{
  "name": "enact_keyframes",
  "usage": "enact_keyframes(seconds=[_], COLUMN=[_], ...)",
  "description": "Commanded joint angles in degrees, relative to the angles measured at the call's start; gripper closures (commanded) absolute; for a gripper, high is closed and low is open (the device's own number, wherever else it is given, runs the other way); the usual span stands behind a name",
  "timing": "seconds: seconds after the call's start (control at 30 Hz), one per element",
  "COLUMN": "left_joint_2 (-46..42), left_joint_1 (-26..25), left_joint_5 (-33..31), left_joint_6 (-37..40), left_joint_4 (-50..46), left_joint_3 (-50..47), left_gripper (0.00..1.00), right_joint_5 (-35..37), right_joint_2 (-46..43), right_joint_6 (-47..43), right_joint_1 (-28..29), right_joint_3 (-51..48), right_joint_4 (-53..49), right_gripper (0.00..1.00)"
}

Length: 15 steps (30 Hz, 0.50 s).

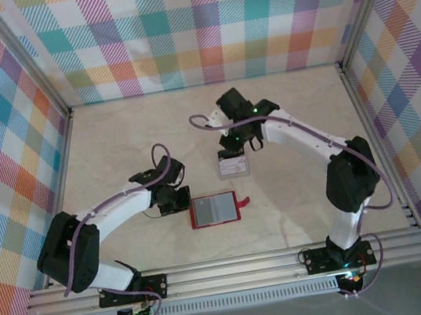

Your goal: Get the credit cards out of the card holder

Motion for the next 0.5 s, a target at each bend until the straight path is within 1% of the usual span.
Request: enact_keyframes(seconds=[0.0, 0.1, 0.23, 0.4, 0.47], left_joint_2=[-1.47, -1.40, -1.13, -0.49, -0.39], left_joint_1=[1.02, 1.54, 1.90, 2.26, 2.34], left_joint_5=[1.43, 2.61, 5.02, 7.33, 7.63], left_joint_6=[0.18, -0.01, -0.28, -0.48, -0.48], left_joint_4=[1.42, 2.31, 3.79, 5.52, 5.85], left_joint_3=[-1.22, -1.67, -2.54, -3.60, -3.98], left_gripper=[0.96, 0.96, 0.97, 0.98, 0.98], right_joint_5=[-6.59, -11.66, -18.41, -24.45, -27.13], right_joint_2=[-4.56, -7.06, -8.00, -6.11, -4.92], right_joint_6=[18.22, 28.72, 40.36, 50.29, 52.38], right_joint_1=[1.51, 2.18, 3.00, 4.40, 4.88], right_joint_3=[-5.87, -10.94, -16.07, -19.61, -20.84], right_joint_4=[8.96, 13.31, 17.79, 19.94, 21.63], right_gripper=[0.89, 0.90, 0.90, 0.90, 0.90])
